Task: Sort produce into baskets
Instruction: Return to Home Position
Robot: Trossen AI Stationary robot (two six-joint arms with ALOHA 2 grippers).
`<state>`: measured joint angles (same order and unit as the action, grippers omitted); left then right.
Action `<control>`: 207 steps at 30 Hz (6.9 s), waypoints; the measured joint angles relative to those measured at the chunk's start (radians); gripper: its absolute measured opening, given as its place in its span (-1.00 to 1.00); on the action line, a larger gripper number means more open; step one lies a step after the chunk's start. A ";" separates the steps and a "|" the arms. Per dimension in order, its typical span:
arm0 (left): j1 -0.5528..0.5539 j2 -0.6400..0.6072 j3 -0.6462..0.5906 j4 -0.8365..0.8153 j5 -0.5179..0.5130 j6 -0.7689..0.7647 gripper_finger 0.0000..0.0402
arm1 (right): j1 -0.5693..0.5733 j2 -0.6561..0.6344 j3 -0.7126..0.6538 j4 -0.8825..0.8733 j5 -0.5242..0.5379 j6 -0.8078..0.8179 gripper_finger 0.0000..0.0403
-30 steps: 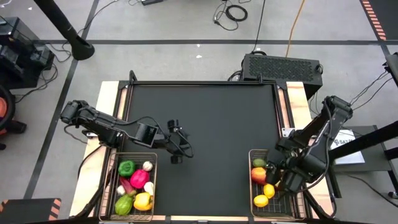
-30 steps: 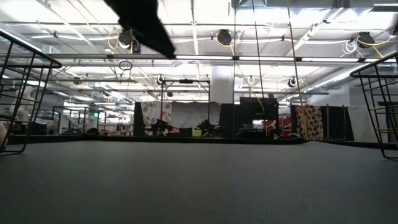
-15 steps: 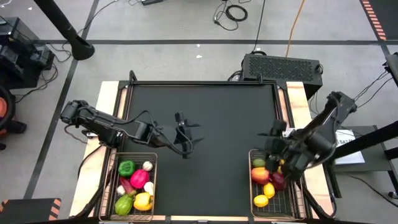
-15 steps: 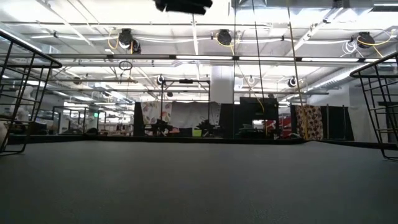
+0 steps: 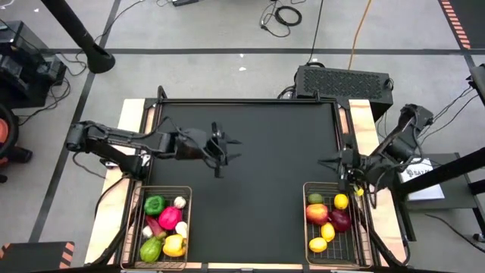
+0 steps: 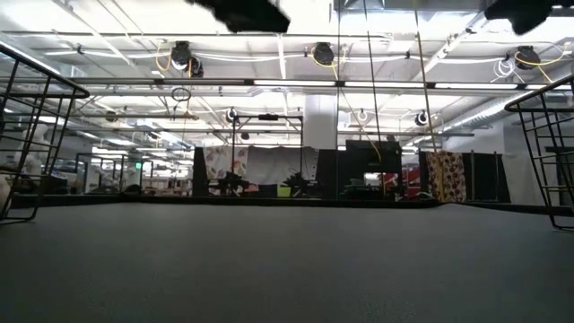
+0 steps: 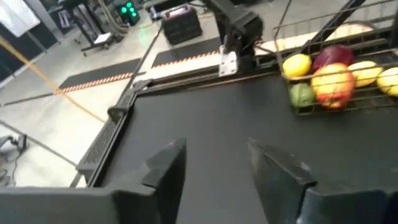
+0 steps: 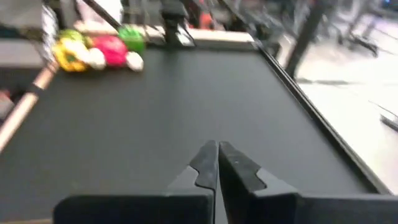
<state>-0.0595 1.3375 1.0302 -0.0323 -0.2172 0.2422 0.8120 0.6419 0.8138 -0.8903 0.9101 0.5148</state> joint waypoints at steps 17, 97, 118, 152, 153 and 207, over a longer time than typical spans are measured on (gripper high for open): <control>0.062 -0.395 -0.406 0.163 0.031 -0.088 -0.89 | -0.261 -0.279 -0.570 1.061 -0.377 -0.609 -1.00; 0.119 -1.292 -0.926 -0.020 0.187 -0.208 -0.99 | -0.688 -0.589 -0.771 0.895 -0.728 -0.472 -1.00; 0.119 -1.337 -1.023 0.066 0.202 -0.211 -0.99 | -0.688 -0.641 -0.771 0.853 -0.762 -0.486 -1.00; 0.119 -1.333 -1.024 0.054 0.197 -0.237 -0.99 | -0.845 -0.640 -0.798 0.947 -0.889 -0.557 -1.00; 0.119 -1.334 -1.024 0.055 0.188 -0.237 -0.99 | -0.852 -0.640 -0.798 0.947 -0.890 -0.561 -1.00; 0.119 -1.333 -1.025 0.053 0.159 -0.261 -0.99 | -0.878 -0.639 -0.799 0.915 -0.881 -0.474 -1.00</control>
<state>0.0593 0.0044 0.0048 0.0208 -0.0586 -0.0193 -0.0658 0.0025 0.0151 0.0246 0.0289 0.0410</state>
